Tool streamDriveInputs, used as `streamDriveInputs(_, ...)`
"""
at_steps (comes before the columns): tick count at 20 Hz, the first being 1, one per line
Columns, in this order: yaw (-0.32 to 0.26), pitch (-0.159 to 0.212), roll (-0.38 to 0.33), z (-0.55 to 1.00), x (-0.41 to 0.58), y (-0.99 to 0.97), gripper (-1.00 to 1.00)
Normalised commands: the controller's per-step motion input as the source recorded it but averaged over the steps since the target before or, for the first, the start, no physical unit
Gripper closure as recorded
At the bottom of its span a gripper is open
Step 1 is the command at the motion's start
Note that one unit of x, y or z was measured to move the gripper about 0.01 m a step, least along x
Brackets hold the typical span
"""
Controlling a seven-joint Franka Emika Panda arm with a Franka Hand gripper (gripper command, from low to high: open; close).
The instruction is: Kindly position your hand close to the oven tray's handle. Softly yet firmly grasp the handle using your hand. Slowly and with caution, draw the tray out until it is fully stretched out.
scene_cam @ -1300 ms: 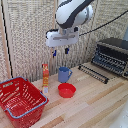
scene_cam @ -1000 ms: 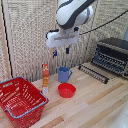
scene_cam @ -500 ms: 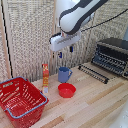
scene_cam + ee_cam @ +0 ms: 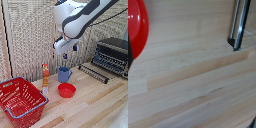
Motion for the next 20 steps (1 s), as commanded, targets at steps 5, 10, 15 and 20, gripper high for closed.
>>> streamDriveInputs(5, 0.131, -0.002, -0.317, -0.06, -0.109, -0.39, -1.00)
streamDriveInputs(10, 0.082, -0.008, -0.262, -0.12, -0.187, -0.60, -1.00)
streamDriveInputs(15, 0.089, -0.021, -0.179, -0.26, -0.013, -0.74, -1.00)
streamDriveInputs(20, 0.099, -0.062, -0.164, -0.16, 0.013, -0.69, -1.00)
